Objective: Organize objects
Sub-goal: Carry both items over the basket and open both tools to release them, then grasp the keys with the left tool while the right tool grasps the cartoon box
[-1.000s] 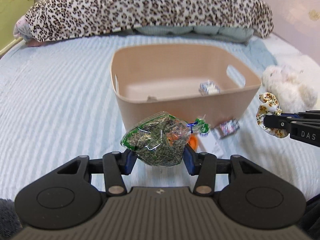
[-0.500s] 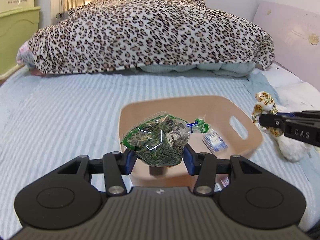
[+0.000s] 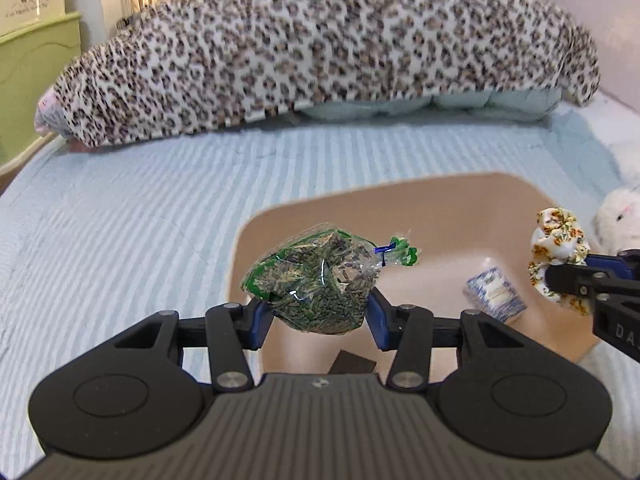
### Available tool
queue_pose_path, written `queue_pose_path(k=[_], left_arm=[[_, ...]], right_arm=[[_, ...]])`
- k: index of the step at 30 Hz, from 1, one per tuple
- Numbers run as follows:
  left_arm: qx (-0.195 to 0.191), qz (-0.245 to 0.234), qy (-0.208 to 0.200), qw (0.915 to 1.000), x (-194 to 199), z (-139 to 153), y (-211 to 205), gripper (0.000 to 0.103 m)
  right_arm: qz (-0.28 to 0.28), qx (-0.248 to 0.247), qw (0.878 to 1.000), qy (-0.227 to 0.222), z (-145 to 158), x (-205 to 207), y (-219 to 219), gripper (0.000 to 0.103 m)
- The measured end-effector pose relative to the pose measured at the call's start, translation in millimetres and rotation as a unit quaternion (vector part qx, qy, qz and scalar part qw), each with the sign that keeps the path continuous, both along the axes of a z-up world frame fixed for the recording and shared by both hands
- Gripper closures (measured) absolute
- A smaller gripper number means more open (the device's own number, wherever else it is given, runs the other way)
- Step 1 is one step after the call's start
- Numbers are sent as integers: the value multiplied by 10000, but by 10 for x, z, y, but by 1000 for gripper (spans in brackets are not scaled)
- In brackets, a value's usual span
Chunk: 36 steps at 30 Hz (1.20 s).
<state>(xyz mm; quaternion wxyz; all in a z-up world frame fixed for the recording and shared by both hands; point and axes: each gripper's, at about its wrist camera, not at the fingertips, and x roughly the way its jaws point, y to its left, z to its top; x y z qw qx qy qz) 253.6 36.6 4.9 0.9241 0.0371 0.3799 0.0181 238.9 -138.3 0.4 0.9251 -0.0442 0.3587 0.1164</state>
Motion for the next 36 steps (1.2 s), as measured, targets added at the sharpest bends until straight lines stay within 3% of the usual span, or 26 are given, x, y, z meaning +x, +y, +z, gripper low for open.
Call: queue_pose_path(k=[7, 8, 9, 11, 14, 22, 28, 36], left_arm=[[-91, 62, 446, 9989, 79, -266, 42, 49], [-157, 77, 436, 9989, 60, -247, 63, 46], [-232, 69, 434, 9988, 36, -212, 86, 44], [-313, 22, 384, 9988, -29, -115, 112, 27], [-189, -33, 70, 9998, -203, 70, 122, 21], [-227, 60, -130, 9996, -650, 295, 240, 17], [-202, 90, -58, 9997, -951, 255, 331, 17], [-206, 108, 403, 9989, -1124, -94, 377, 17]], right_arm=[[40, -157, 9981, 587, -331, 163, 34, 86], [28, -151, 9981, 594, -343, 151, 23, 73], [29, -127, 9983, 568, -333, 134, 9, 68], [50, -37, 9989, 470, -254, 78, -34, 53], [32, 40, 9996, 266, -76, -36, -109, 33], [84, -12, 9999, 77, 218, -424, -175, 9], [114, -136, 9995, 258, 151, -739, -217, 4], [-11, -289, 9973, 671, -161, -853, -275, 4]])
